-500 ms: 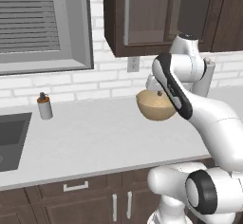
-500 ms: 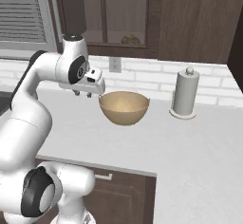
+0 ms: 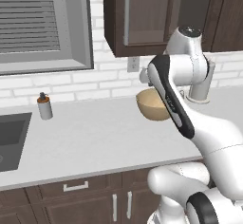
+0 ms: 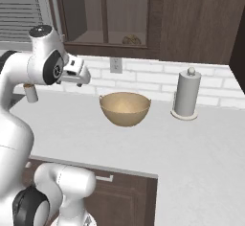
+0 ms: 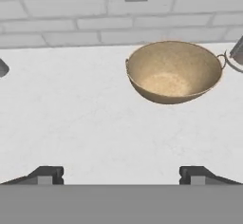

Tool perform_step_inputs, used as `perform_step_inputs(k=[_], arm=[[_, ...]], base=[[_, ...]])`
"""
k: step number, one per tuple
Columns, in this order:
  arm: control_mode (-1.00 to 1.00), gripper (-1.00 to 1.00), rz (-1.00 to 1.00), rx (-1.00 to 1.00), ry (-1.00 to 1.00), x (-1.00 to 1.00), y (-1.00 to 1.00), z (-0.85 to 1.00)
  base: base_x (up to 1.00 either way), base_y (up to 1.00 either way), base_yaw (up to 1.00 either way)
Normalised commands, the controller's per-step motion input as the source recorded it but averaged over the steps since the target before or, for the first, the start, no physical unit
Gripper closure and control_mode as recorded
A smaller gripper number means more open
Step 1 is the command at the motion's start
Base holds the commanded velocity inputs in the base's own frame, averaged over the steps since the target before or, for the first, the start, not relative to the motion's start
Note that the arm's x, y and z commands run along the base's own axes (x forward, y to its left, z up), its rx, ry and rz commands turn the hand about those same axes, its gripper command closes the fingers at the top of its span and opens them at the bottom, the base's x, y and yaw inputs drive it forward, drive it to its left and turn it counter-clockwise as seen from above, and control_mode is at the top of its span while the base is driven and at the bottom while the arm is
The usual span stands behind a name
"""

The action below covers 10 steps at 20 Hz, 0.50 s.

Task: Open the cabinet, pick up the bread from the cabinet and place it in the basket. Then move the basket to the dining counter.

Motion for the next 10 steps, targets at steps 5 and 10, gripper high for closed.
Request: perform_step_inputs(k=[5,10], arm=[[-1.00,-1.00,0.00,0.00,-0.51,-0.01,0.05,1.00],[-1.00,-1.00,0.00,-0.01,-0.44,0.00,0.17,1.00]], base=[[0.00,0.00,0.00],[0.00,0.00,0.00]])
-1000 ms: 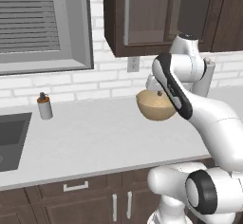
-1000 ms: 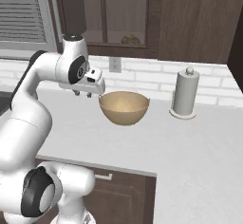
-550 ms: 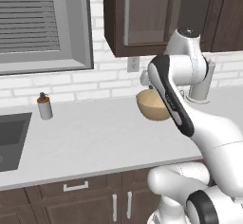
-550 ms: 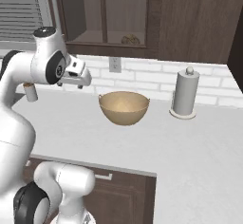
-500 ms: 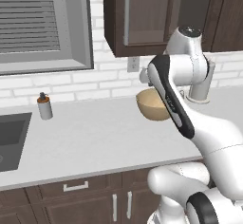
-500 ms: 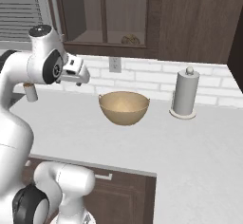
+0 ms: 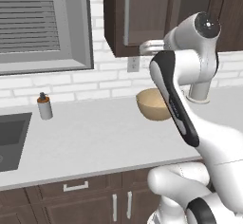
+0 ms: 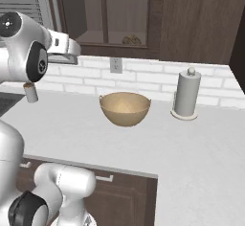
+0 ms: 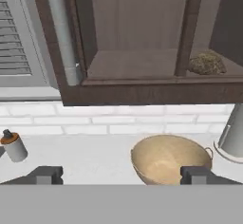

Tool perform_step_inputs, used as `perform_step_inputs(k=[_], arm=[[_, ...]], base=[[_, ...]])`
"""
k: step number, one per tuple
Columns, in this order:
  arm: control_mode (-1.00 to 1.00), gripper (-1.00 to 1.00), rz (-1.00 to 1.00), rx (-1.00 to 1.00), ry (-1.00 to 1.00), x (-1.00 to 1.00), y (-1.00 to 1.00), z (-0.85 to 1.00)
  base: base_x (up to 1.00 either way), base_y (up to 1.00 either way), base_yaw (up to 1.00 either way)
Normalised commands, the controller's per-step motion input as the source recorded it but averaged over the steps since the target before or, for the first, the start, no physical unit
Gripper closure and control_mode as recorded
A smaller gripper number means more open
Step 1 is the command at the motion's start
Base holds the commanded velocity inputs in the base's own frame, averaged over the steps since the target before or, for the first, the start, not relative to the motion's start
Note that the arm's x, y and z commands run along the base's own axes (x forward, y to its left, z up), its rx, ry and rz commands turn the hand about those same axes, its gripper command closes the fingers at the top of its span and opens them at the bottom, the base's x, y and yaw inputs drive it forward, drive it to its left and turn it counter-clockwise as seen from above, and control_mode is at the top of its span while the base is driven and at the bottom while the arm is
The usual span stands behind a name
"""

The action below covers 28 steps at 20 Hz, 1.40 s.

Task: Open the cabinet, pick up the bread from the cabinet and place it in the basket. Then move the basket to the dining counter.

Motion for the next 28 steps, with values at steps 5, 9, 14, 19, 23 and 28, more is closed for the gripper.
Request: perform_step_inputs(k=[5,9,14,19,23,28], arm=[[-1.00,-1.00,-0.01,-0.06,-0.21,0.00,0.26,1.00],[-1.00,-1.00,0.00,-0.07,0.03,0.05,0.35,0.85],[-1.00,-1.00,0.00,-0.06,0.12,0.15,0.35,0.48],[-1.00,-1.00,0.00,-0.02,0.05,0.27,0.05,-0.08],[-1.00,-1.00,0.00,0.00,-0.04,0.34,0.04,-0.48],[-1.00,-1.00,0.00,0.01,-0.08,0.42,0.11,-0.44]], base=[[0.00,0.00,0.00],[0.00,0.00,0.00],[0.00,0.00,0.00],[0.00,0.00,0.00],[0.00,0.00,0.00],[0.00,0.00,0.00]])
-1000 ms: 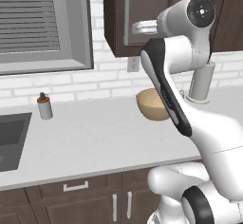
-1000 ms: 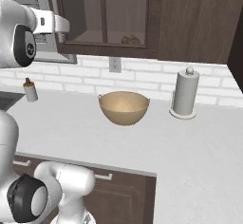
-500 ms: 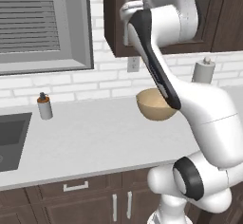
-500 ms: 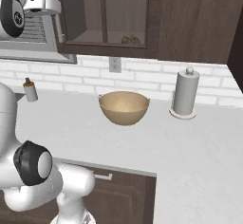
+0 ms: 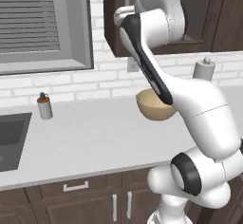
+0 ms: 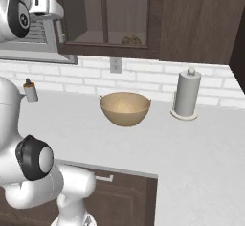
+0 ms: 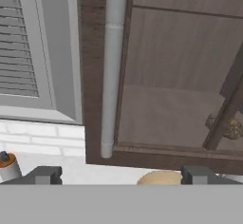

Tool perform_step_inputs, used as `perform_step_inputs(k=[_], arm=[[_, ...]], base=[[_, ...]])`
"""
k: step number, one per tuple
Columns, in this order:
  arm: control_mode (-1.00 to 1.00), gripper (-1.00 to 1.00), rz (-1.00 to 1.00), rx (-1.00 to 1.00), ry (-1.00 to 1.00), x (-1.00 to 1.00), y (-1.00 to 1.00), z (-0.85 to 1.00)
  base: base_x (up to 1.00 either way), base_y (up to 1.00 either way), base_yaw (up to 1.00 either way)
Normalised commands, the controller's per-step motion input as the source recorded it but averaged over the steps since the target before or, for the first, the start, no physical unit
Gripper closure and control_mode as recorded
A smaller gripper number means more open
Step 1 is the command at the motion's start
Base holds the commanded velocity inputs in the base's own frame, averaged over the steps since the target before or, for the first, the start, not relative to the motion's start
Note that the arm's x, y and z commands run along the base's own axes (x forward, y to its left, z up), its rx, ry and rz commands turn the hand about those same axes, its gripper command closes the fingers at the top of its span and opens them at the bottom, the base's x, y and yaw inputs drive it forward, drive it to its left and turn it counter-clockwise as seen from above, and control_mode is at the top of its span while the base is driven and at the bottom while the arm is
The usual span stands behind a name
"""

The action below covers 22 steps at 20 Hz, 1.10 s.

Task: Open the cabinet, pick up the bread from the cabinet and place it in the basket. Then move the basket to the dining counter.

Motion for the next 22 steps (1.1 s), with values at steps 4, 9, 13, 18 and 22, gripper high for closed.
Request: perform_step_inputs(k=[4,9,13,18,22], arm=[[-1.00,-1.00,0.00,0.00,-0.08,0.49,0.05,-0.21],[-1.00,-1.00,0.00,0.00,0.00,0.55,0.00,-0.02],[-1.00,-1.00,0.00,0.00,0.00,0.40,0.02,0.00],[-1.00,-1.00,0.00,0.00,0.00,0.26,0.15,0.00],[-1.00,-1.00,0.00,0.00,0.00,0.29,0.16,-0.04]], base=[[0.00,0.00,0.00],[0.00,0.00,0.00],[0.00,0.00,0.00],[0.00,0.00,0.00],[0.00,0.00,0.00]])
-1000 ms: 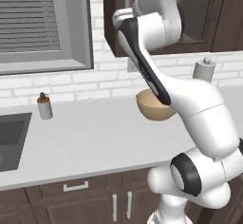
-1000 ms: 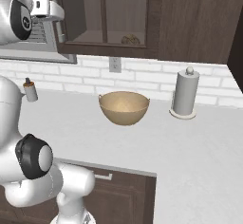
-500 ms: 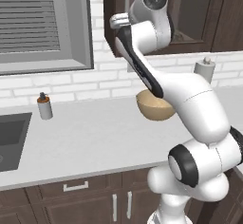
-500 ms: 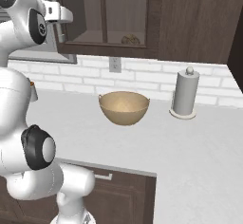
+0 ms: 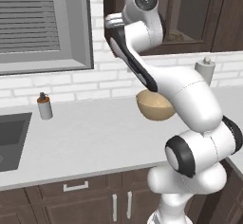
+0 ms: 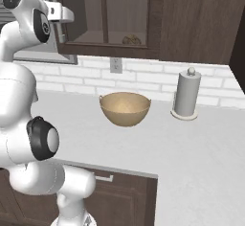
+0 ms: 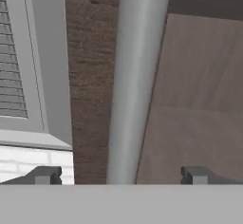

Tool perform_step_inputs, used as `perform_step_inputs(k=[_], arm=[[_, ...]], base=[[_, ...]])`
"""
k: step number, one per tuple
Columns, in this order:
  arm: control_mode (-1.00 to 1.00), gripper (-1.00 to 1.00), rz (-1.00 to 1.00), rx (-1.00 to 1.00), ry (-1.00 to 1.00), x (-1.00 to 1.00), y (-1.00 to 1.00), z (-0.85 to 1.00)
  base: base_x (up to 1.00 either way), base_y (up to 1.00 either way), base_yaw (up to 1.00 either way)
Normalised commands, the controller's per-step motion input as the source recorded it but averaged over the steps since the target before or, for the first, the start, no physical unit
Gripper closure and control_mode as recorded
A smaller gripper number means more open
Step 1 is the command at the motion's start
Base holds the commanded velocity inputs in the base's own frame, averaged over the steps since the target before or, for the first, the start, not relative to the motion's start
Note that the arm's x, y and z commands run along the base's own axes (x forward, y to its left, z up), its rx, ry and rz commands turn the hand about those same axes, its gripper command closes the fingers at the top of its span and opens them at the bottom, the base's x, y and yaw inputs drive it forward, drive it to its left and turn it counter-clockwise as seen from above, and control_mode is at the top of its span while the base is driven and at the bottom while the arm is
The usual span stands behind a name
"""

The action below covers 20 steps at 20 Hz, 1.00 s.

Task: Open the cabinet, pick up the bread from the cabinet and place it in the basket. Then move the basket to the dining counter.

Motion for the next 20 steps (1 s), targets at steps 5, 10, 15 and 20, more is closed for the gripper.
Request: perform_step_inputs(k=[5,10,15,20], arm=[[-1.00,-1.00,0.00,0.00,0.00,0.32,0.05,-0.06],[-1.00,1.00,0.00,0.00,-0.03,0.51,0.00,-0.28],[-1.00,1.00,0.00,0.00,-0.11,0.70,-0.01,-0.67],[-1.00,1.00,0.00,0.00,-0.05,0.50,-0.37,-0.57]], base=[[0.00,0.00,0.00],[0.00,0.00,0.00],[0.00,0.00,0.00],[0.00,0.00,0.00]])
